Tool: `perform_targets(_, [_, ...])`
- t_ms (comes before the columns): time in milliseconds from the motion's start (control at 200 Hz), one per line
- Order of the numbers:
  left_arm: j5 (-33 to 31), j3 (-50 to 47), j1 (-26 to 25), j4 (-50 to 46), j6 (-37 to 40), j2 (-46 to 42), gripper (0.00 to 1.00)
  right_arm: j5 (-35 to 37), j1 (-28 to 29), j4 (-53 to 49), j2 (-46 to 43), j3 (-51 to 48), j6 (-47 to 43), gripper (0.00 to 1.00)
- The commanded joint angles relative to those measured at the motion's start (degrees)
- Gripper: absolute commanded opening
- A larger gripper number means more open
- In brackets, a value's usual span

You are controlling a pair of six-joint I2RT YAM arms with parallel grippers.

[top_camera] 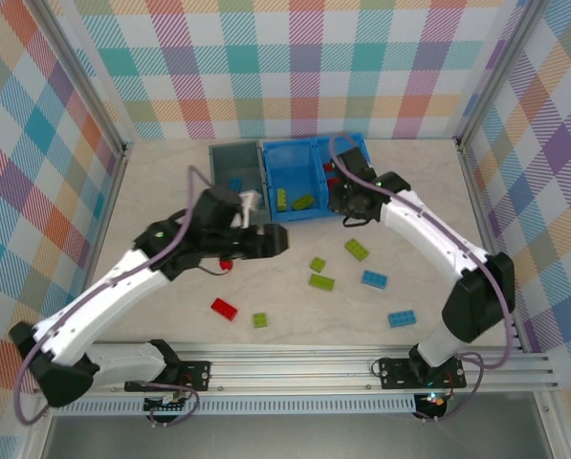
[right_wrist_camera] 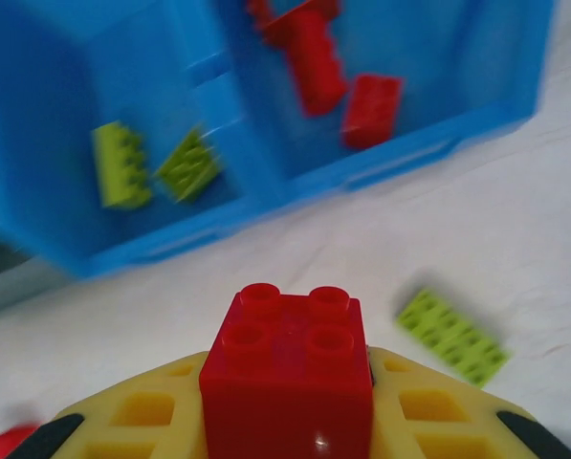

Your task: Sort the legos into containers by color

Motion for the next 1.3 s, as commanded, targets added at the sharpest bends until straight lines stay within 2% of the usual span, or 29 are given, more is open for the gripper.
perform_targets(0, [-11.08,-0.45,-3.57,10.87,-3.70,3.64,0.78,1.75,-3.76,-2.42,7.89,5.12,-8.24,0.29])
perform_targets(205, [-18.41,2.03,-8.28,14.23,-3.61,11.87,0.78,0.53,-8.43,-5.92,24.24,20.80,-11.72,0.30])
perform_targets(325, [-19.37,2.19,-10.19,15.57,-3.63,15.21,0.77,2.16,-9.62,-8.76,30.95,28.65,-11.72,0.32])
perform_targets(515, [-18.72,1.73,-11.31,17.37,-4.04,20.03,0.76,-0.15,-11.28,-11.74,38.66,38.55,-12.33,0.36])
perform_targets(620, [-18.58,1.82,-11.59,17.97,-4.08,22.10,0.75,-0.48,-11.34,-13.53,41.47,42.55,-12.77,0.41])
perform_targets(690, [-18.39,2.07,-11.68,18.20,-3.98,23.32,0.75,-0.56,-11.36,-13.82,41.92,43.28,-12.80,0.49])
perform_targets(810, [-18.35,2.77,-11.77,18.21,-3.80,25.11,0.76,-1.53,-11.28,-13.61,40.24,42.79,-12.47,0.57])
perform_targets(935, [-19.37,4.05,-11.95,16.75,-4.36,27.27,0.77,-2.74,-10.69,-12.73,35.26,41.43,-12.59,0.58])
perform_targets(1030, [-21.11,8.17,-11.95,10.36,-5.88,31.20,0.80,-2.59,-9.76,-12.88,29.90,40.60,-12.82,0.58])
perform_targets(1170, [-22.31,13.35,-11.86,3.02,-7.45,37.84,0.82,-2.84,-9.52,-11.64,17.34,32.26,-11.23,0.60])
perform_targets(1295, [-19.37,15.99,-11.34,2.08,-1.81,42.64,0.85,-5.28,-9.52,-9.27,3.46,20.31,-10.31,0.65])
